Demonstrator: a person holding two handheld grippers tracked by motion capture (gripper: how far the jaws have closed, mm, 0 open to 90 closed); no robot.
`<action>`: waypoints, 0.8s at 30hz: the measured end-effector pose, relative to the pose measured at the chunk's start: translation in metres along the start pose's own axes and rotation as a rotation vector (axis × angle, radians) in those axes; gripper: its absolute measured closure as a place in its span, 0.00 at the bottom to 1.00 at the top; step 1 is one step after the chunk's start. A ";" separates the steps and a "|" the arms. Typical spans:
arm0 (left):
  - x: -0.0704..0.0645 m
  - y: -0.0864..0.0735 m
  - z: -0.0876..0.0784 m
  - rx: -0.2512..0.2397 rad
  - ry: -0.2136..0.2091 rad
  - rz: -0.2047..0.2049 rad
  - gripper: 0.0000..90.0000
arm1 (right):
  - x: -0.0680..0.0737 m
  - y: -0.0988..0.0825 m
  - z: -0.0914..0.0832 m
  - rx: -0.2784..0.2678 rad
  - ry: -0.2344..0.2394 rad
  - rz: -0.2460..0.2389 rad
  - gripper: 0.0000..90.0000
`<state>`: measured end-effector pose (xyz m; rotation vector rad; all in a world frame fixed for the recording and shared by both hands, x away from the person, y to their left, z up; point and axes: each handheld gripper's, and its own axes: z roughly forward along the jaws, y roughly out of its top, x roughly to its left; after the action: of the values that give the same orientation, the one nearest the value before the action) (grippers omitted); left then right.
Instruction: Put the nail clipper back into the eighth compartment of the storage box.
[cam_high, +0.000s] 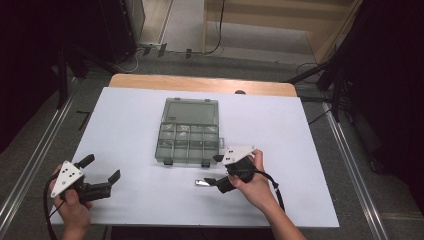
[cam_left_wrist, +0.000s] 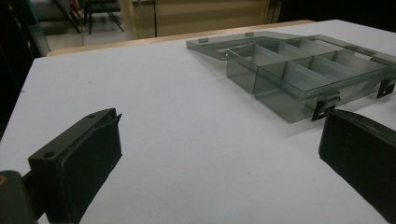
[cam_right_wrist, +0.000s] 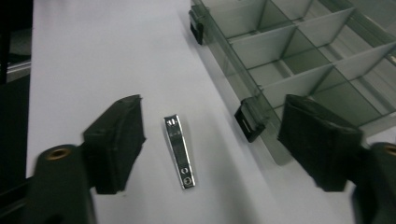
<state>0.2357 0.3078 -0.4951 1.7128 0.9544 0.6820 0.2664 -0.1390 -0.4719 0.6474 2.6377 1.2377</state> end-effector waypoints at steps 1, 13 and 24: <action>0.000 0.000 0.000 -0.001 -0.001 0.000 0.00 | 0.001 0.000 0.001 0.001 0.005 -0.001 0.31; 0.001 0.000 0.000 -0.004 -0.004 -0.002 0.00 | 0.005 0.006 0.016 0.034 0.103 0.021 0.52; 0.001 0.000 0.000 -0.004 -0.006 -0.003 0.00 | 0.009 0.006 0.031 0.127 0.120 -0.024 0.62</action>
<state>0.2362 0.3087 -0.4950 1.7091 0.9504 0.6756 0.2698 -0.1101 -0.4870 0.5760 2.8325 1.1433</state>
